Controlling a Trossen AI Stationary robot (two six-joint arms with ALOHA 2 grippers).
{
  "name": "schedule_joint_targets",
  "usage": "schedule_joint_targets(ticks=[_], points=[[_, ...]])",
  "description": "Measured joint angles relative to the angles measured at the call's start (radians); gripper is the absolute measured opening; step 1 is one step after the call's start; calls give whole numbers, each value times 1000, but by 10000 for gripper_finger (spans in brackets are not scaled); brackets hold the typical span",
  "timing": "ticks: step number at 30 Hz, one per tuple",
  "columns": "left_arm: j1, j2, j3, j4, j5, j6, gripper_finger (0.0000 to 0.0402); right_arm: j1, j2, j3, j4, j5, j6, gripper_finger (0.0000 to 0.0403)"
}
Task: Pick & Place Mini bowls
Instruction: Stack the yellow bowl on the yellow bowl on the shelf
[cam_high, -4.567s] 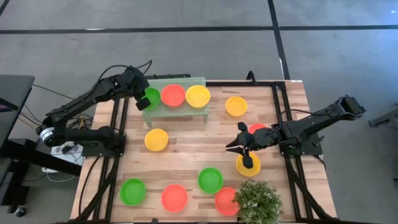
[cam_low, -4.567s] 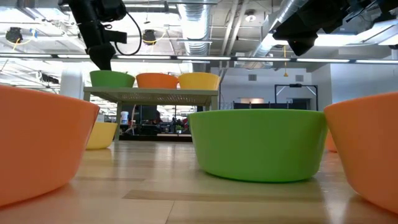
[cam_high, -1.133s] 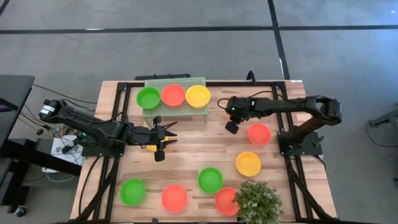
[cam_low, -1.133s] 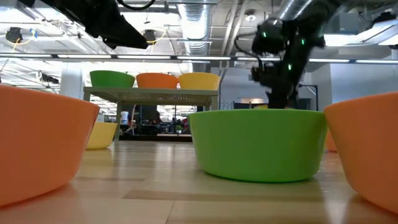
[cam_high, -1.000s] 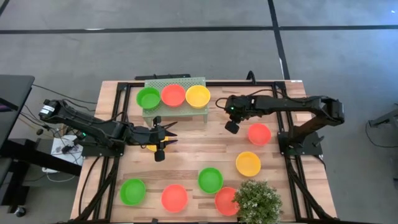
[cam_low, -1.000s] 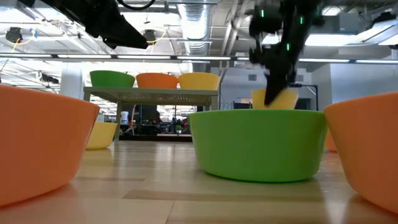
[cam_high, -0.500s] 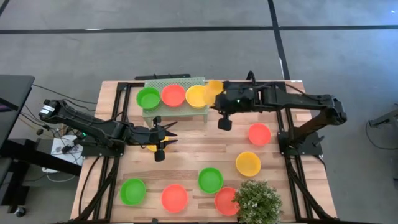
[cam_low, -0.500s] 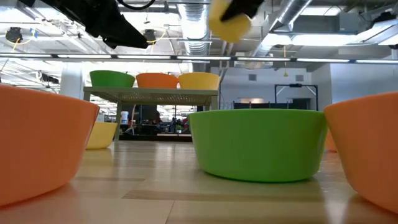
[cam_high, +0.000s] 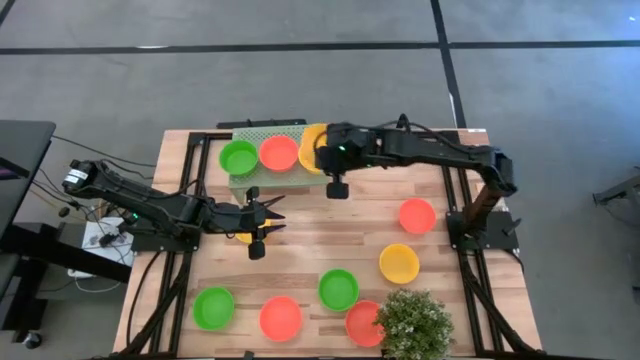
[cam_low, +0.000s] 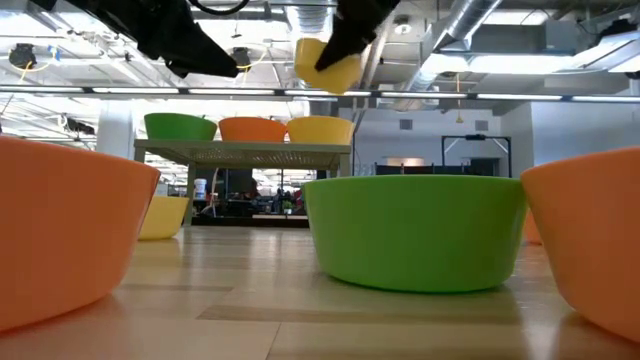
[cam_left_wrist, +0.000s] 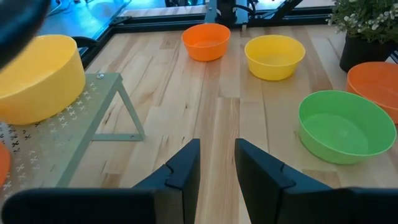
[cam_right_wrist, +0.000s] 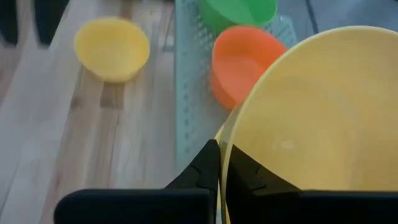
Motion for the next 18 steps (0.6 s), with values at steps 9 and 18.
schedule_joint_targets(ticks=[9, 18], points=[[0, 0, 0, -8, 0, 0, 102, -56, 176, 214, -233, -74, 13, 7], [0, 0, 0, -8, 0, 0, 102, -59, 203, 254, -279, -116, 6, 4]])
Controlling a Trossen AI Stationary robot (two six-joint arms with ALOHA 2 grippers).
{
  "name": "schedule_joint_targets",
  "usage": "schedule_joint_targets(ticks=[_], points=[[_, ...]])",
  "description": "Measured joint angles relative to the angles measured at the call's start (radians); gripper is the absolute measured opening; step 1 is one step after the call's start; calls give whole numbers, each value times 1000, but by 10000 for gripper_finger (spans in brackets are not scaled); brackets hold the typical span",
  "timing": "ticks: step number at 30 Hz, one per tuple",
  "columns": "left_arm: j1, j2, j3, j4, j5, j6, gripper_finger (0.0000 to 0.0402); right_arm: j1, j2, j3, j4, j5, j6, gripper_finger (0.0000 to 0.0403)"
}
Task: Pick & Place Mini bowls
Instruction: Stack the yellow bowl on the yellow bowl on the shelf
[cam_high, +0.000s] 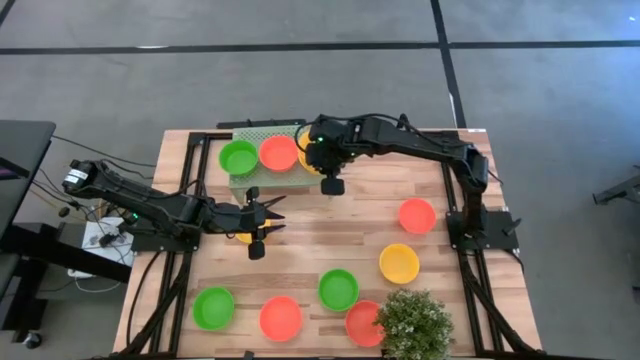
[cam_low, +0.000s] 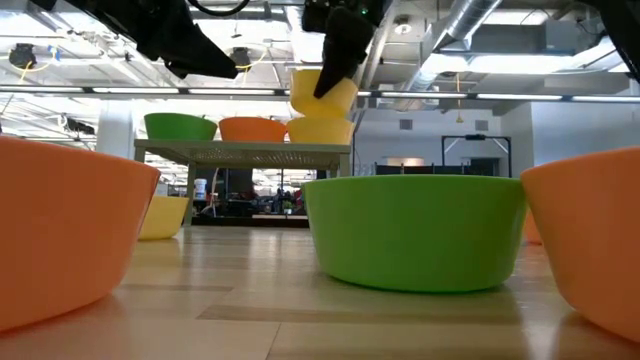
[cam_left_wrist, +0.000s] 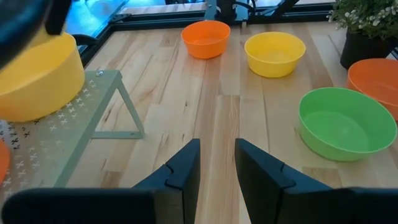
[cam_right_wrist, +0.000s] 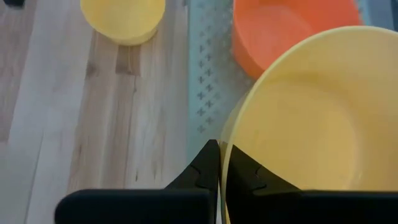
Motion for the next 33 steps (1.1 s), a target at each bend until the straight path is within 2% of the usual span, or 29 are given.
schedule_joint_targets(ticks=[13, 21, 26, 33], points=[[0, 0, 0, 0, 0, 0, 102, -11, 33, -7, 1, 0, 2, 4], [0, 0, 0, 0, 0, 0, 102, -17, 31, -6, 8, 2, 2, 18], [0, 0, 0, 0, 0, 0, 102, -25, 31, -6, 9, 2, -8, 35], [0, 0, 0, 0, 0, 0, 102, -31, 31, -6, 11, 2, -8, 79]])
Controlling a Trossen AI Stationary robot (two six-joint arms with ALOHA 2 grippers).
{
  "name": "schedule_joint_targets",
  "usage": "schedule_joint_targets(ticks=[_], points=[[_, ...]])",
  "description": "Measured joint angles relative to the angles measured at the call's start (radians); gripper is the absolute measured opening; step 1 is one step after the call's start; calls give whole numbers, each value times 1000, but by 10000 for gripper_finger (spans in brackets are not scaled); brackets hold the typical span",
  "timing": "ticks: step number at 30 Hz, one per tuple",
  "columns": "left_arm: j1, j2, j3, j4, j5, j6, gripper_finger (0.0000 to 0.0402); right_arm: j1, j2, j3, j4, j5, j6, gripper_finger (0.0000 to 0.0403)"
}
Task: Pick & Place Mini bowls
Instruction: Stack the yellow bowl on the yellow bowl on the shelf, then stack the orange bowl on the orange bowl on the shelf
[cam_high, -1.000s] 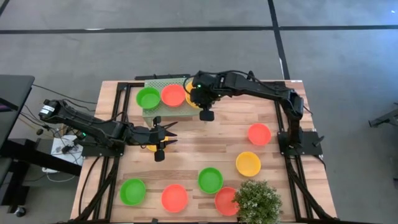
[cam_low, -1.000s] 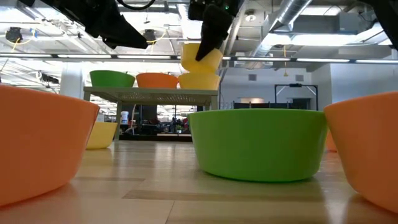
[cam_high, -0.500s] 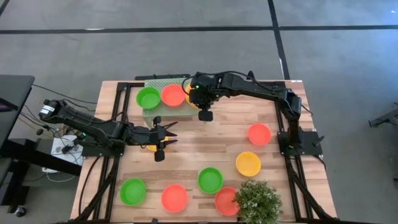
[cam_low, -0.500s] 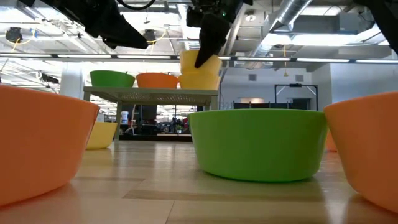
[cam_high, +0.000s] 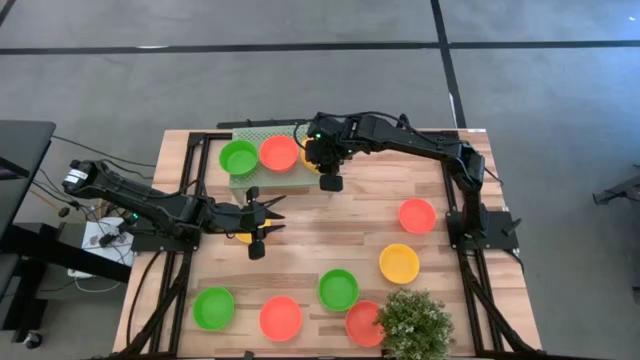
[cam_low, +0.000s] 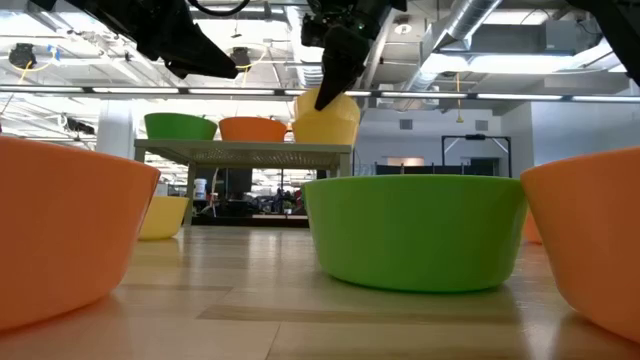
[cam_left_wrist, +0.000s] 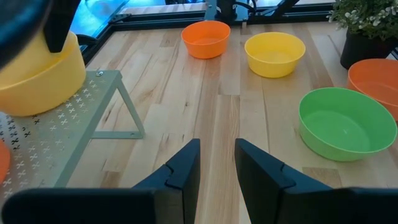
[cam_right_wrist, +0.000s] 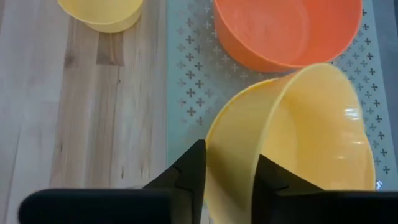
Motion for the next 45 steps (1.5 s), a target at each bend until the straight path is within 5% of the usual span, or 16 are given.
schedule_joint_targets(ticks=[15, 31, 45], points=[[0, 0, 0, 0, 0, 0, 102, 7, 0, 0, 52, 1, 8, 147], [0, 0, -1, 0, 0, 0, 102, 28, 0, 0, 54, 83, 0, 5], [0, 0, -1, 0, 0, 0, 102, 44, -2, 1, 49, 125, 0, 115]])
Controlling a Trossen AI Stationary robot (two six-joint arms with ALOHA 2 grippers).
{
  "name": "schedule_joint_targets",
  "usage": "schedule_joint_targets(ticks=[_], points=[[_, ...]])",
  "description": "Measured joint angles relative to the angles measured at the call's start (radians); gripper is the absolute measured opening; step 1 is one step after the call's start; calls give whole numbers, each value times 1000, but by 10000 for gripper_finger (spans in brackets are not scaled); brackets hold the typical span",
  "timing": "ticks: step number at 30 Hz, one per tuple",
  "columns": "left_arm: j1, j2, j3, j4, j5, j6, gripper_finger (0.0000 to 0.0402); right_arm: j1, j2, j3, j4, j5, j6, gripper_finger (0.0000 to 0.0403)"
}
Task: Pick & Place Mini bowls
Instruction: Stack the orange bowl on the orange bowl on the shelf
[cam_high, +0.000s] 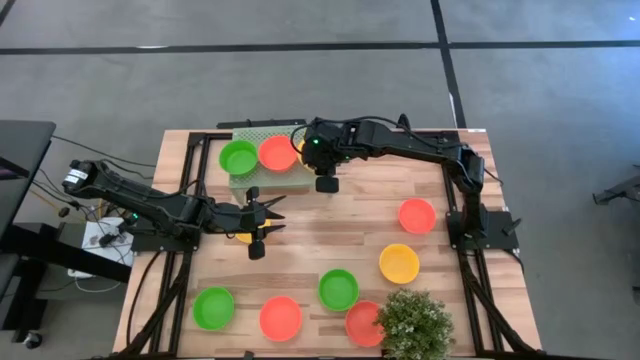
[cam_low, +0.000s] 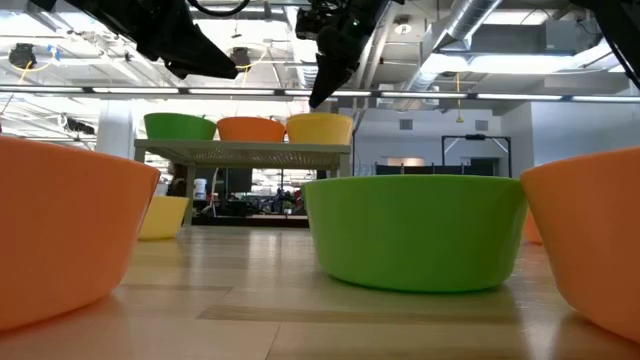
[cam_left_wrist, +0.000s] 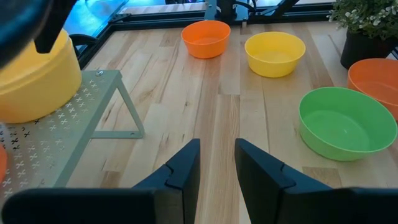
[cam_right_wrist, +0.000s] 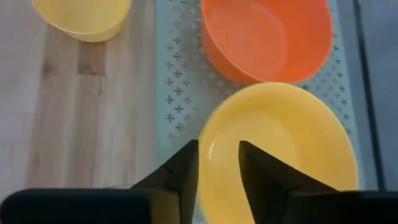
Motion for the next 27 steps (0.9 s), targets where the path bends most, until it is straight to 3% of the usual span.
schedule_joint_targets(ticks=[8, 15, 19, 23, 27], points=[[0, 0, 0, 0, 0, 0, 102, 66, -6, 104, -101, 30, 32, 151], [0, 0, 0, 0, 0, -24, 102, 160, -9, 225, -374, 27, 111, 154], [0, 0, 0, 0, 0, -26, 102, 195, -22, 240, -508, 25, 236, 146], [-5, 0, 0, 0, 0, -26, 102, 210, -73, 193, -588, 26, 335, 140], [-24, 0, 0, -1, 0, -26, 102, 222, -174, 8, -469, 25, 384, 139]])
